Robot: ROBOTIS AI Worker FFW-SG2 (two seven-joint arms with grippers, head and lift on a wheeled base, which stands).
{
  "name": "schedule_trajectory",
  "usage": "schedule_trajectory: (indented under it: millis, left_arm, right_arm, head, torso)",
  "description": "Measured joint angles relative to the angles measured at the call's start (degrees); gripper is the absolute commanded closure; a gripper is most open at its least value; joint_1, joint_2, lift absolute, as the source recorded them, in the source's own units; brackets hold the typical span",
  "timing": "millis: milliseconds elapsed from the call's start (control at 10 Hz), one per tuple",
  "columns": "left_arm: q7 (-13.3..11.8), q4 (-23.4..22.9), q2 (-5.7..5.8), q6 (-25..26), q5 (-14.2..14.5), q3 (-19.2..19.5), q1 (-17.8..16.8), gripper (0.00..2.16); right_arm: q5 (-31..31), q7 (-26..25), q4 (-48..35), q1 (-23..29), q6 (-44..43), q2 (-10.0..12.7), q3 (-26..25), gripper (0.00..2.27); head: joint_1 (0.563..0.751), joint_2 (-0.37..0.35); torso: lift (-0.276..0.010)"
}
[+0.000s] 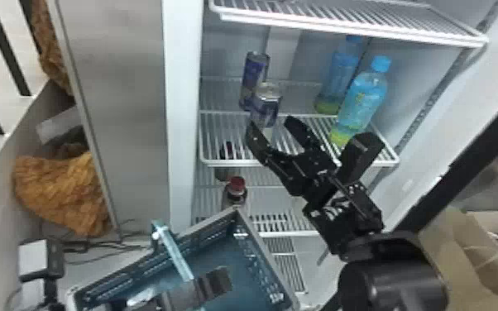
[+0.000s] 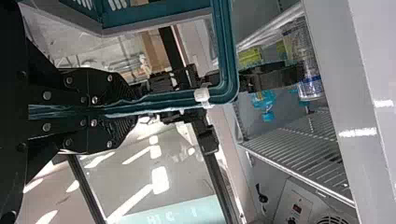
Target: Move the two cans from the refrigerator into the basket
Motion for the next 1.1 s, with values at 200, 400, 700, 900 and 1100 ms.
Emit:
schedule_trajectory:
  millis: [200, 400, 700, 900, 1100]
  left_arm:
    - [0.0, 0.09, 0.09, 0.0, 0.08, -0.13, -0.01, 1.2]
    - [0.0, 0.14, 0.14, 0.0, 0.16, -0.18, -0.02, 1.2]
    - [0.0, 0.14, 0.14, -0.02, 0.2, -0.11, -0.01, 1.2]
    - [0.0, 0.14, 0.1, -0.07, 0.29, -0.07, -0.01, 1.2]
    - [0.0, 0.14, 0.06, -0.11, 0.32, -0.07, 0.0, 1.2]
  right_arm:
    - [-0.07, -1.06, 1.85, -1.94, 0.0, -0.16, 1.39, 0.27]
    - [0.0, -2.15, 3.66, -3.82, 0.0, -0.36, 2.64, 0.27]
    - [0.22, -3.08, 6.71, -6.45, 0.0, -0.6, 3.46, 0.27]
    - [-0.01, -3.13, 8.06, -7.43, 0.12, -0.66, 3.62, 0.67]
    - [-0.2, -3.05, 8.37, -8.02, 1.69, -0.67, 3.83, 0.95]
  head:
    - [0.695, -0.193]
    - [0.695, -0.18]
    - [0.695, -0.175]
    - [0.695, -0.175]
    - [0.695, -0.17]
  torso:
    - [-0.035]
    - [-0.035]
    - [-0.035]
    - [-0.035]
    - [-0.035]
